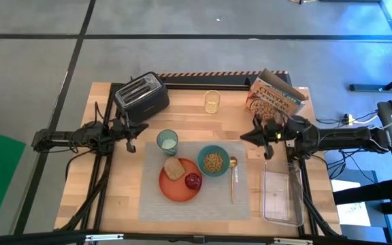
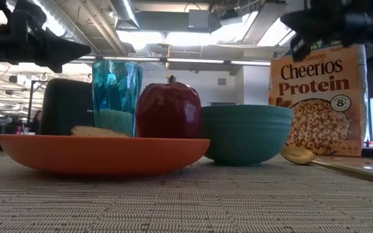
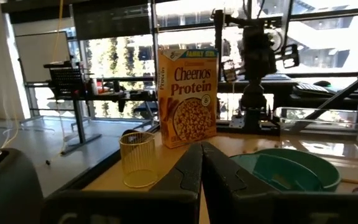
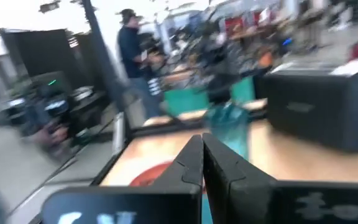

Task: Arrange a breakfast setting
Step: Return to Home Position

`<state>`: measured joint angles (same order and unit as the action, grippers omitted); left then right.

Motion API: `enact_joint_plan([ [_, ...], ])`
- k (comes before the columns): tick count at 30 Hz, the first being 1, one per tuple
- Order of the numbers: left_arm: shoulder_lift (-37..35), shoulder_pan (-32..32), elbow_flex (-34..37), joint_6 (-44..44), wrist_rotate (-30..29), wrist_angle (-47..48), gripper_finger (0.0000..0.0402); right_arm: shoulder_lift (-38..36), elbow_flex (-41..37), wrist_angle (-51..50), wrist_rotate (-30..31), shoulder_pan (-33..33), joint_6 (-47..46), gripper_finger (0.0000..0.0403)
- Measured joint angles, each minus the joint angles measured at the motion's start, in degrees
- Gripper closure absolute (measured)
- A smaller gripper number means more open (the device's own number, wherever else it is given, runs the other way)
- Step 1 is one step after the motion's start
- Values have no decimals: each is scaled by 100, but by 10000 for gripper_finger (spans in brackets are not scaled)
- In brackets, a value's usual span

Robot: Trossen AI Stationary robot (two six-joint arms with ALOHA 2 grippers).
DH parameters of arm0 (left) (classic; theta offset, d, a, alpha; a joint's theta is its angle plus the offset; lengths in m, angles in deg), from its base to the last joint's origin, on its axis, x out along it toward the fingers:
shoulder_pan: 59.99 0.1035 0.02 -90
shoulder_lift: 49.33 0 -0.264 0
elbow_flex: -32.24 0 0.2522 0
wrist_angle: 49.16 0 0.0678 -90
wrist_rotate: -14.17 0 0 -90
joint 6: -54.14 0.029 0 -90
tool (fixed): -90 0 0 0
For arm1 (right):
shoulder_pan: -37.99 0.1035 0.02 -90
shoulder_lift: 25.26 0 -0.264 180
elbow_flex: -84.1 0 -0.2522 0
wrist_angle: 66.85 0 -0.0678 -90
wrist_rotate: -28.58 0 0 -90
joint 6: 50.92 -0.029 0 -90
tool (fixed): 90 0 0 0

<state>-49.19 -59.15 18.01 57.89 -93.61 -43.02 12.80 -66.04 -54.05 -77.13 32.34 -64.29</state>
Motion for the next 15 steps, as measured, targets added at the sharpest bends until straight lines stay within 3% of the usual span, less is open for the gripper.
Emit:
enact_joint_plan([
  [2,0,-1,0,-4,138,2,400,-5,-207,-1,-193,4,-134,402],
  [6,0,0,0,-15,319,2,400,-323,-491,17,-9,4,-144,403],
  [15,0,0,-2,-18,247,160,400,-1728,-937,-771,171,2,-59,403],
])
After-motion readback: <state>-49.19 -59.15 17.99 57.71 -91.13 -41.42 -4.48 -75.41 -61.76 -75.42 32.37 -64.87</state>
